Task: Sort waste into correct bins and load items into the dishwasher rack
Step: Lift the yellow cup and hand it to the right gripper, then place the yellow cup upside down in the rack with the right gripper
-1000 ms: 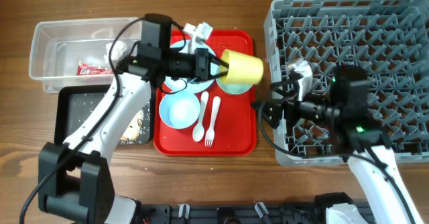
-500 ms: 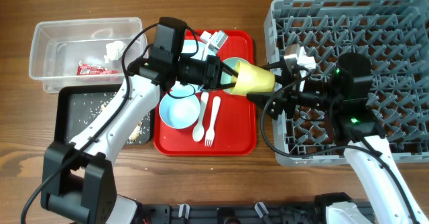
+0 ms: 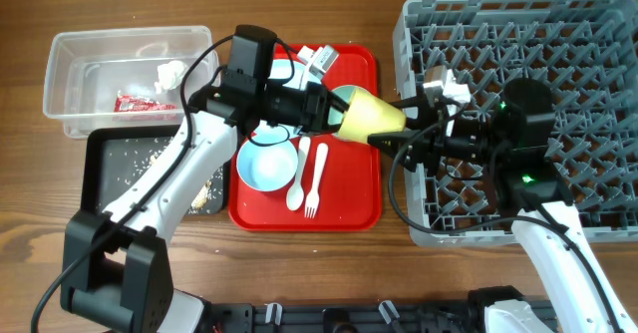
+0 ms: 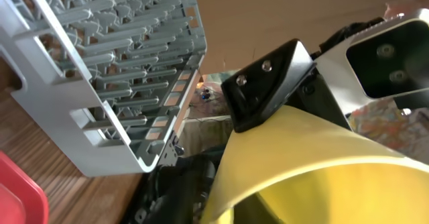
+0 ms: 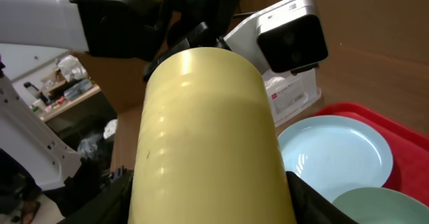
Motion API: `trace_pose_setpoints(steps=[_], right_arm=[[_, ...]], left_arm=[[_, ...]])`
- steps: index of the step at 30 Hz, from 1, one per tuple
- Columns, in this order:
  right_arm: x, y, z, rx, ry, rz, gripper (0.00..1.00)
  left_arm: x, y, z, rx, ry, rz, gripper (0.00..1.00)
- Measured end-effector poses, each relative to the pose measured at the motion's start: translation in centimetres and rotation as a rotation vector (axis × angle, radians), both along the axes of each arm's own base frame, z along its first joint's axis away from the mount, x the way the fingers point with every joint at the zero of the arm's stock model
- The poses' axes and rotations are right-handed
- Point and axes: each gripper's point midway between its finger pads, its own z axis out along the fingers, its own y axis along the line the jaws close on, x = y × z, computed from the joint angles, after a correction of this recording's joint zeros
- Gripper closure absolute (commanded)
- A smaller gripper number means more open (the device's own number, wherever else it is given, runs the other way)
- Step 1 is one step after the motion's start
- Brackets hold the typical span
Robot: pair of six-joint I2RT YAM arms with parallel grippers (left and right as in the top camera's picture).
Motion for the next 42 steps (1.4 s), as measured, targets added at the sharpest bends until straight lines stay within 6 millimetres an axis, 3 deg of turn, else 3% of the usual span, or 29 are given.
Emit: trace_pose_setpoints(steps=[3,6,9,12,14,16,18,20,25,29,33,42], right_arm=[[0.7,-0.5,-1.4,-0.036,0.068,-0.068,0.50],[2.1,-1.8,-4.1,-0.122,0.165,-0.210,0.51],[2.9,-3.2,-6.2,-0.201,0.230,-0.323,0.51],[2.5,-5.3,-8.2,-0.312,0.330,-0.447,0.51],[1.9,-6.7,-8.2,-0.386,0.388,-0.513,0.51],[1.6,-8.2,-6.7,-0.449,0.417,-0.590,0.53],[1.5,-10.5,-4.6,-0.493,0.438,-0.702,0.55],[0.5,-13.3,-4.1,-0.530,0.517,-0.814,0.55],[-2.6,-18.9,-6.5,-0.616,0.771,-0.999,0.55],[-4.1,-22.1,-8.8,-0.664,0.955,-1.088,0.55],[-4.2,-23.7,-10.5,-0.690,1.053,-1.117,0.55],[-4.1,-24.9,-13.1,-0.785,1.153,-1.112,0.53]], left_arm=[[0.8,0.2,-0.9,0.049,-0.002,0.051,0.51],[2.8,1.8,-4.1,0.221,0.038,0.200,0.39],[4.5,4.7,-7.5,0.415,0.062,0.351,0.37],[5.6,9.7,-11.0,0.657,0.093,0.507,0.35],[5.5,12.6,-12.0,0.780,0.103,0.570,0.35],[4.9,15.7,-12.1,0.902,0.097,0.638,0.32],[4.5,18.4,-11.0,0.994,0.057,0.714,0.28],[4.3,20.2,-9.6,1.053,0.002,0.778,0.26],[4.4,21.4,-8.7,1.094,-0.042,0.822,0.25],[4.4,21.6,-8.7,1.107,-0.047,0.831,0.25],[4.4,21.7,-8.7,1.108,-0.047,0.831,0.25],[4.4,21.7,-8.7,1.110,-0.047,0.833,0.24]])
